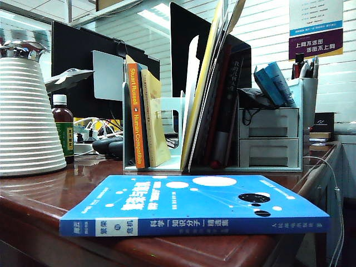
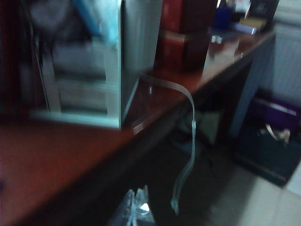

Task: Pick up the blue book and put it on the bookshelf.

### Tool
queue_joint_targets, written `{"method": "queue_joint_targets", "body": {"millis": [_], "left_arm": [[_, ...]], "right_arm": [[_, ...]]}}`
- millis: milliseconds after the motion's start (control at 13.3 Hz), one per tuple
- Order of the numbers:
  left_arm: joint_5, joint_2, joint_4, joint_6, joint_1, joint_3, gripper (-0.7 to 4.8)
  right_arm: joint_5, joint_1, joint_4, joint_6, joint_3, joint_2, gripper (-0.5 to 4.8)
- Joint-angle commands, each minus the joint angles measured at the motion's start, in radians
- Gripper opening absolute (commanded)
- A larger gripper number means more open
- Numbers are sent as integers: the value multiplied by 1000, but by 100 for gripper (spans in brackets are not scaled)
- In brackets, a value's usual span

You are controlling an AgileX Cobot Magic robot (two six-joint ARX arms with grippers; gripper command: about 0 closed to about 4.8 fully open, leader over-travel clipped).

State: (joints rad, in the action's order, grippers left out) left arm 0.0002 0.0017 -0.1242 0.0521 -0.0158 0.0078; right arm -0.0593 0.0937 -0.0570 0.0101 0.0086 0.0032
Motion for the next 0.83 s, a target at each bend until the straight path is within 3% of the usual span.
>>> {"method": "queue_joint_targets", "body": {"millis": [75, 377, 678, 829], "left_arm": [[4, 1, 8, -1, 0, -1, -5], [5, 1, 24, -7, 0, 1, -5], [-23, 34, 77, -238, 0, 128, -5], [-19, 164, 79, -245, 0, 248, -5]], "right_arm": [[2, 0, 24, -17, 5, -1, -1], [10, 0, 40, -27, 9, -1, -1], [-2, -1, -26, -267, 204, 26, -2], [80, -1, -129, -275, 349, 155, -2]]}}
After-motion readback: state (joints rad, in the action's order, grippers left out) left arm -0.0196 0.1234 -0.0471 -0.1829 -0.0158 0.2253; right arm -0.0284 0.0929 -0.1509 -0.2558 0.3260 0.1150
